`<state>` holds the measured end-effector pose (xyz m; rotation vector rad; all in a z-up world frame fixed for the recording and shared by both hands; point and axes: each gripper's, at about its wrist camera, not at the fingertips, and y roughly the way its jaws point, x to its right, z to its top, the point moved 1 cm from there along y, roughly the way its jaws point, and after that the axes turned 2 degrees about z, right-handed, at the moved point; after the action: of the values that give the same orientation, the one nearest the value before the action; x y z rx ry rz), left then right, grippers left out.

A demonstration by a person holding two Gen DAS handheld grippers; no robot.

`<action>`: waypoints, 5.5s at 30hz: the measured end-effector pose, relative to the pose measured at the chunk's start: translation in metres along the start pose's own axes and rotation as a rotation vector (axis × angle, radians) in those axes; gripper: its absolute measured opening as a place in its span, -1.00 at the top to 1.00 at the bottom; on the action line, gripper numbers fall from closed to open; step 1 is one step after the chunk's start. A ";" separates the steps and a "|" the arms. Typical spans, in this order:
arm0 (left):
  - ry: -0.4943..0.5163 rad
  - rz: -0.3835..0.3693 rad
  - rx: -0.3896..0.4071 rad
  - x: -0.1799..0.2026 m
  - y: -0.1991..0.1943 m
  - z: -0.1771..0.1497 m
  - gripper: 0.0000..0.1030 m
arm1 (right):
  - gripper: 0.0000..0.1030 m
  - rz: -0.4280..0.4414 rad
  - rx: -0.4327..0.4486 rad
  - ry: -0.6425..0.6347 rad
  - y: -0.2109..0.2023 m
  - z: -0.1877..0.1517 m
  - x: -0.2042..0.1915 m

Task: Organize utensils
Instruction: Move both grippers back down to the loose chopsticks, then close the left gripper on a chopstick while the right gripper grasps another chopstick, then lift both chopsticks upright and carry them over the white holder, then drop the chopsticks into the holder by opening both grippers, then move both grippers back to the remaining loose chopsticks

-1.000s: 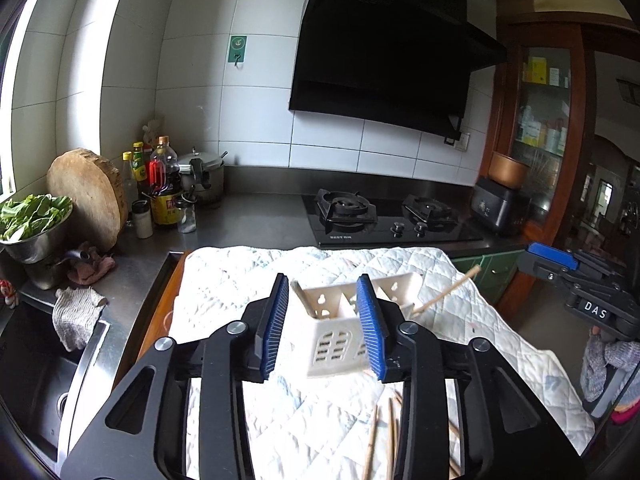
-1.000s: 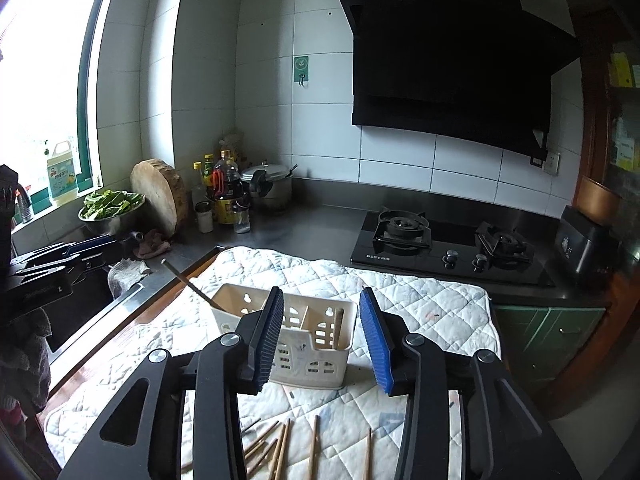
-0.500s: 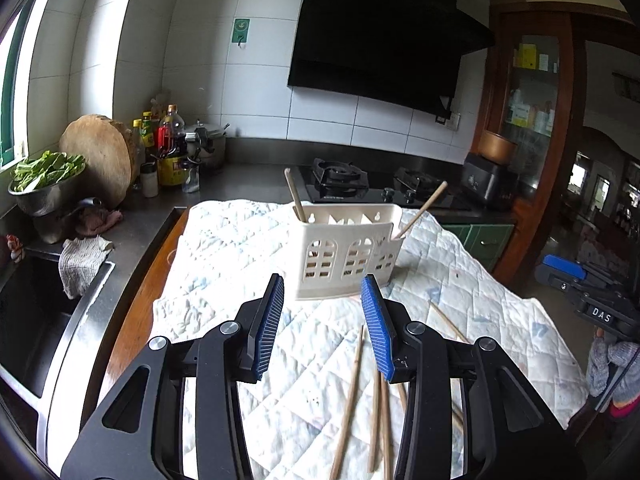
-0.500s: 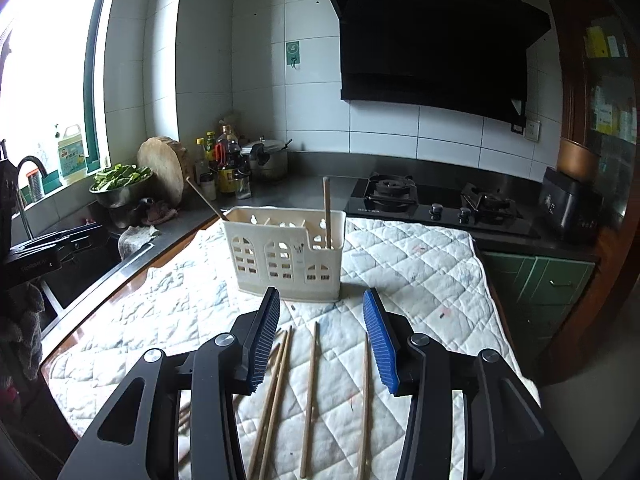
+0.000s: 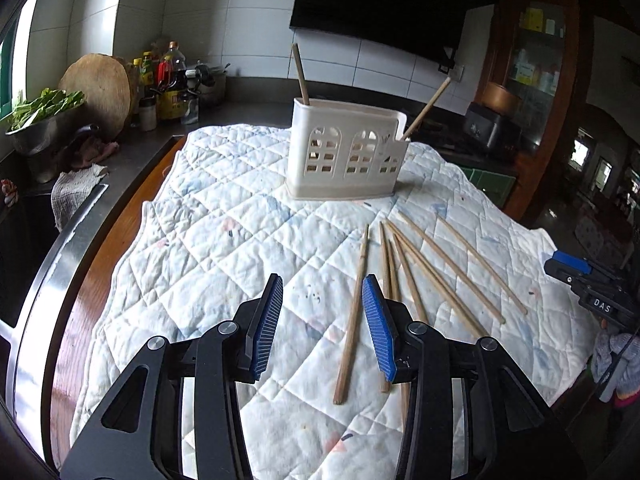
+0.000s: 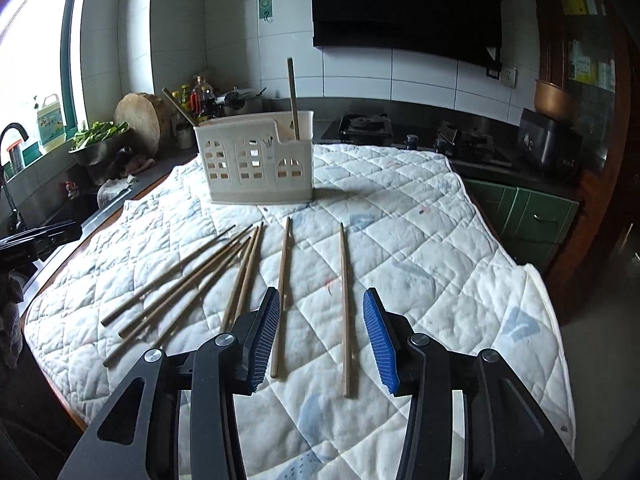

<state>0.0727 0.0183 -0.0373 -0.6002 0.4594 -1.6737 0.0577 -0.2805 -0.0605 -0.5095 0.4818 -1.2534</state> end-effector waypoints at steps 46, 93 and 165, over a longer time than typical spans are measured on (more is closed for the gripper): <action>0.109 -0.040 -0.235 0.027 0.075 -0.043 0.74 | 0.65 -0.039 -0.300 0.012 0.080 -0.020 0.018; 0.121 -0.120 0.053 0.037 0.018 0.121 0.89 | 0.87 0.033 0.131 -0.050 0.007 0.220 0.004; 0.081 -0.044 0.107 0.022 0.000 0.136 -0.03 | 0.02 0.103 0.131 -0.053 0.007 0.174 -0.017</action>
<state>0.1537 0.0003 0.0720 -0.4683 0.4139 -1.7576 0.1634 -0.2454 0.0739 -0.4017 0.3742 -1.1614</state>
